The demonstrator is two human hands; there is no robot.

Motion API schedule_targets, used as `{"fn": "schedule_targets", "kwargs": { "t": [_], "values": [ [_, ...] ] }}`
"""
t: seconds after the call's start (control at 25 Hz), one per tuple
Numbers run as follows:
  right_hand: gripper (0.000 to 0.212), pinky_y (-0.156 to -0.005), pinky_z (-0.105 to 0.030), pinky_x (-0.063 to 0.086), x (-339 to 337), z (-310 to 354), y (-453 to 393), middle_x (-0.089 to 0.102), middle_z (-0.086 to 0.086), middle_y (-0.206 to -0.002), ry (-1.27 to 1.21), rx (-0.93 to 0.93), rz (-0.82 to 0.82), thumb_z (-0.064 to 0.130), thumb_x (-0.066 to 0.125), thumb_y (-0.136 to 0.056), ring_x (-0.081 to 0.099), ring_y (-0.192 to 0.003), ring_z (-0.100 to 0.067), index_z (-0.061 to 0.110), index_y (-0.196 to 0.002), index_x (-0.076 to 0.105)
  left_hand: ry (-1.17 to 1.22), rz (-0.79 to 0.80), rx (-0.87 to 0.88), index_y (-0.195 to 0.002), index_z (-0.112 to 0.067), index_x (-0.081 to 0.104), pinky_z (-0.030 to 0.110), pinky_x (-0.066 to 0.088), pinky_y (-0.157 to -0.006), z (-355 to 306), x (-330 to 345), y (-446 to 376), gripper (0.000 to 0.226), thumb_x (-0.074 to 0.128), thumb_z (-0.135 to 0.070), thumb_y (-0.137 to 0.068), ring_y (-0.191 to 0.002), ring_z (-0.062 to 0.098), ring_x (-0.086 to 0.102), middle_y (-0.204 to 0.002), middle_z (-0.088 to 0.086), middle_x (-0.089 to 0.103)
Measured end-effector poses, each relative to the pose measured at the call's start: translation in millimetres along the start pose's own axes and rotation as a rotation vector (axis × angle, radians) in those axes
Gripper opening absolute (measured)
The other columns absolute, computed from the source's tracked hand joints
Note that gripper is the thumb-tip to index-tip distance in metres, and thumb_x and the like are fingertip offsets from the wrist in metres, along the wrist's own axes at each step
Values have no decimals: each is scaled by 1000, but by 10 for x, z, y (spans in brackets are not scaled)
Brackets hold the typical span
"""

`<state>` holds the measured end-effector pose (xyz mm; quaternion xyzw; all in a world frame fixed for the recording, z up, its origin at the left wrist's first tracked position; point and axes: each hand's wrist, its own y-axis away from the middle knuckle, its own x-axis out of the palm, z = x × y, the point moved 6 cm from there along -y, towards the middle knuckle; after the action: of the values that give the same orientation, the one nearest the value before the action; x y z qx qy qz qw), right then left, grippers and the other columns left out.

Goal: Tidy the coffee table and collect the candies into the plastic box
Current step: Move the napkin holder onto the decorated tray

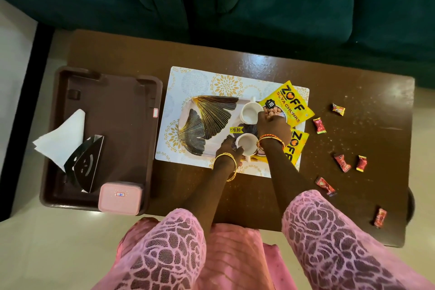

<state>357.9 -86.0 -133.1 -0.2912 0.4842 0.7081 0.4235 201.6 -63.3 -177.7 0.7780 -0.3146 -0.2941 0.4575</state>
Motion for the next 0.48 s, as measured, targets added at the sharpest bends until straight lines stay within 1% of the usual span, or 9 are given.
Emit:
{"fn": "schedule_targets", "kwargs": {
  "t": [0.08, 0.2, 0.28, 0.4, 0.48],
  "values": [
    [47, -68, -31, 43, -95, -60, 83, 71, -19, -90, -23, 27, -29, 50, 50, -82, 65, -88, -37, 8, -83, 71, -54, -5, 14, -132, -15, 40, 54, 51, -93, 15, -48, 74, 45, 55, -27, -90, -111, 43, 59, -132, 18, 58],
    [40, -65, -29, 36, -196, -100, 319, 70, -22, -85, -68, -7, -55, 40, 50, -84, 63, -84, -39, 5, -77, 69, -151, -97, 67, -133, -14, 39, 50, 49, -97, 48, -236, 267, 47, 52, -30, -91, -112, 41, 58, -130, 19, 58],
    [34, -65, -30, 38, -240, -75, 554, 71, -22, -86, -84, -56, -84, 35, 51, -85, 64, -84, -40, 6, -80, 69, -198, -157, 129, -131, -14, 44, 48, 48, -98, 56, -397, 445, 43, 51, -28, -91, -113, 39, 58, -127, 19, 61],
    [32, -64, -33, 45, -262, 51, 958, 72, -21, -85, -94, -152, -131, 35, 52, -86, 65, -83, -40, 8, -83, 68, -217, -252, 246, -119, -12, 52, 44, 52, -91, 57, -703, 771, 30, 51, -25, -91, -104, 35, 62, -116, 18, 67],
    [31, -61, -30, 40, -248, 189, 1278, 71, -21, -79, -105, -210, -155, 35, 53, -85, 65, -78, -40, 8, -79, 67, -260, -347, 333, -113, -12, 56, 43, 53, -89, 111, -995, 994, 26, 49, -24, -91, -102, 33, 63, -113, 16, 68]
  ]
}}
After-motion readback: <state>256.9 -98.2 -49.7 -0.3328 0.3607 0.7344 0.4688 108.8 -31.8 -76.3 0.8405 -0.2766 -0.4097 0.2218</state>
